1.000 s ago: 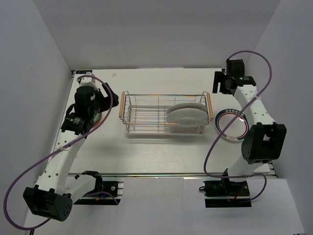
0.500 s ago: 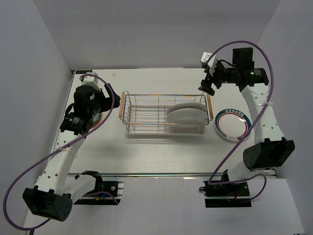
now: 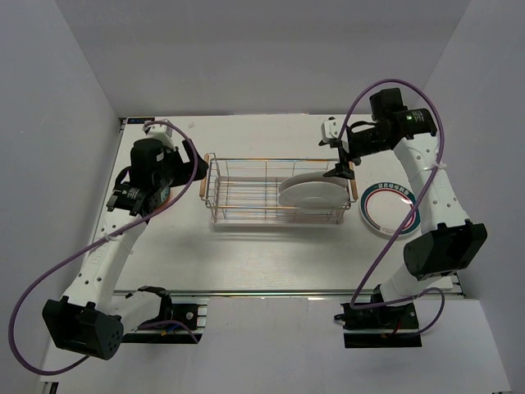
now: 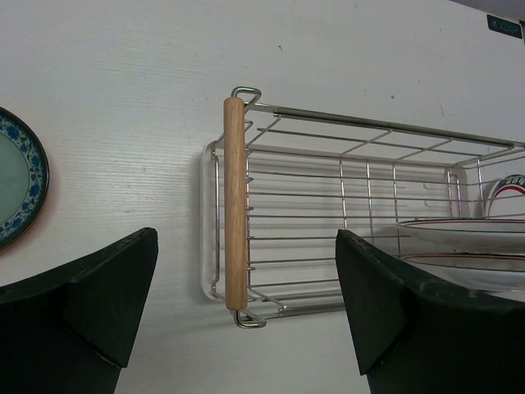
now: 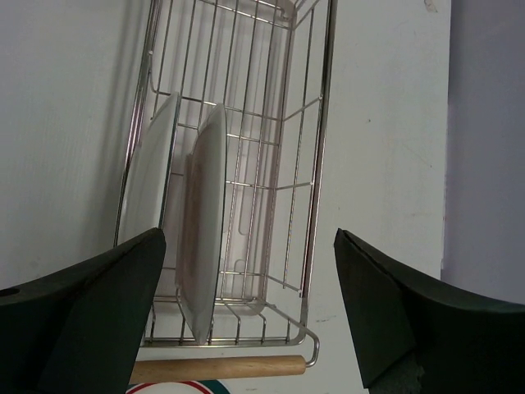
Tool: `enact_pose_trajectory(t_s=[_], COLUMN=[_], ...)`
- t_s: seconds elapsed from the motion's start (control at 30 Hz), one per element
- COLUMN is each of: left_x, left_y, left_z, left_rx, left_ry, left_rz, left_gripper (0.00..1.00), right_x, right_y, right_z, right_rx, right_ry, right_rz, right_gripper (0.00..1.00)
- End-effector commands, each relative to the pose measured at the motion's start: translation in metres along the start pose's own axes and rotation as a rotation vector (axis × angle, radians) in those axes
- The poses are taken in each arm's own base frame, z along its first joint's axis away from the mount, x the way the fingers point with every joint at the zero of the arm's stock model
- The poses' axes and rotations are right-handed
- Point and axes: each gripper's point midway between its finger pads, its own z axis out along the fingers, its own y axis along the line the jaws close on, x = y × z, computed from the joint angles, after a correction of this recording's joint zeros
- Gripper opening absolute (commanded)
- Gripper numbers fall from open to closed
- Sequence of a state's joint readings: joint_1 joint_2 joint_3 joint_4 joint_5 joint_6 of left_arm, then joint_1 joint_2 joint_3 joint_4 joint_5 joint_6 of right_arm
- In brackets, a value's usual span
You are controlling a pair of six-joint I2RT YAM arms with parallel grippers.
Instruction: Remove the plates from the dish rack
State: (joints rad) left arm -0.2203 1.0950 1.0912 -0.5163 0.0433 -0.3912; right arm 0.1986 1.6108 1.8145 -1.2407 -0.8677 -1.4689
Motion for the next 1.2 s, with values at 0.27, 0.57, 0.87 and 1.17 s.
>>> enact_pose_trajectory(t_s=[0.27, 0.57, 0.87, 1.17], left_x=[-0.014, -0.014, -0.012, -0.011], left_y=[-0.006, -0.004, -0.006, -0.007], left_z=[-0.012, -0.011, -0.009, -0.012], left_rx=[0.014, 0.003, 0.011, 0.024], left_ry=[-0.044, -0.044, -0.032, -0.035], left_rz=[0.015, 0.014, 0.013, 0.02], left_gripper=[0.98, 0.98, 0.98, 0.98], right_x=[0.0, 0.022, 0.024, -0.017], right_y=[0.005, 0.01, 0.006, 0.012], right_z=[0.022, 0.04, 0.046, 0.021], right_rx=[-0.043, -0.052, -0.042, -0.028], right_ry=[-0.018, 0.04, 0.053, -0.006], right_rz=[0.08, 0.153, 0.167, 0.094], right_gripper=[0.89, 0.89, 0.88, 0.89])
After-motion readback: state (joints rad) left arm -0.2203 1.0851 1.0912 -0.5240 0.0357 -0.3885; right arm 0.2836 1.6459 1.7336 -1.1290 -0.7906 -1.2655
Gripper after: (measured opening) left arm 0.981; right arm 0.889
